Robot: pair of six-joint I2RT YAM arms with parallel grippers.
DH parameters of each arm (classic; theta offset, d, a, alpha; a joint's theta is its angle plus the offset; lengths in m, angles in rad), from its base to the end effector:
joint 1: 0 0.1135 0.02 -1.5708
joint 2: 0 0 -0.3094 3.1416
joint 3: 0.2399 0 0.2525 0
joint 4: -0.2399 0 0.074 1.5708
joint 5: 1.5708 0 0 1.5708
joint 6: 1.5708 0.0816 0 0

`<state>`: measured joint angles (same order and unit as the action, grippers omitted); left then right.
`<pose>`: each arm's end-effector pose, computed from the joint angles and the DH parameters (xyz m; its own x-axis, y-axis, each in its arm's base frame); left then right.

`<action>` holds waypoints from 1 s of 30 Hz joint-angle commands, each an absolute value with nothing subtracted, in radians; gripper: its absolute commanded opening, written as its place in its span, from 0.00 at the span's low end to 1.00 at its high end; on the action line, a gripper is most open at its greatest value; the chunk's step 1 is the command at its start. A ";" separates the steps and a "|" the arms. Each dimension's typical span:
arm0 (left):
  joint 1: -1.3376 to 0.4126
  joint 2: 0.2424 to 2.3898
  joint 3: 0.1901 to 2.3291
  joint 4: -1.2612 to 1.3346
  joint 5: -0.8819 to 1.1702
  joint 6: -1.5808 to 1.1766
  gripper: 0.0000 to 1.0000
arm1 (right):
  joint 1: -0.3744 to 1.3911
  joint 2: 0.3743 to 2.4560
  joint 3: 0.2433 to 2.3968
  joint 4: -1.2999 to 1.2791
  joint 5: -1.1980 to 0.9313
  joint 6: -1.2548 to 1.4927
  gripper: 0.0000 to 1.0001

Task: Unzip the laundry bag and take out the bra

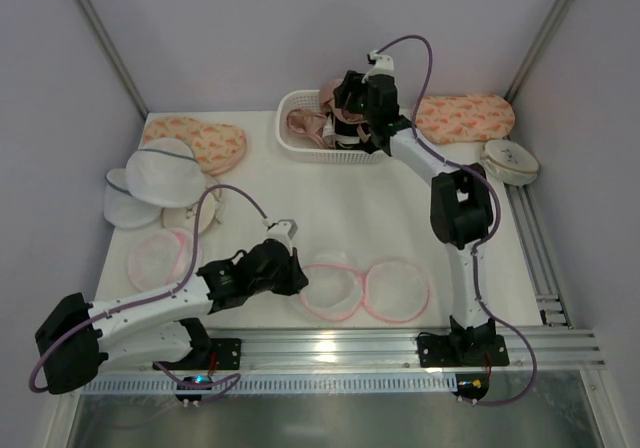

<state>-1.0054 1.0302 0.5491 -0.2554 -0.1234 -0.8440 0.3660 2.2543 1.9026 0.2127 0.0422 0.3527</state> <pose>0.1268 -0.1810 0.2144 -0.8288 -0.0780 -0.5541 0.2554 0.8283 -0.4987 0.5805 0.2188 0.3037 -0.2314 0.2809 -0.9314 -0.2542 0.9067 0.3366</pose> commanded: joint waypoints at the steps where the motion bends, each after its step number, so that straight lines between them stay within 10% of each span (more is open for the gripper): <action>1: -1.000 1.009 0.535 -0.213 -0.138 -0.865 0.00 | 0.362 2.011 1.794 0.432 0.014 0.313 0.67; 14: -1.000 0.985 0.543 -0.158 -0.176 -0.899 0.00 | 0.370 1.507 1.266 0.088 0.228 0.287 0.99; 30: -1.003 0.859 0.381 -0.066 -0.448 -1.169 0.00 | 0.678 0.810 0.490 -0.363 0.472 0.802 0.99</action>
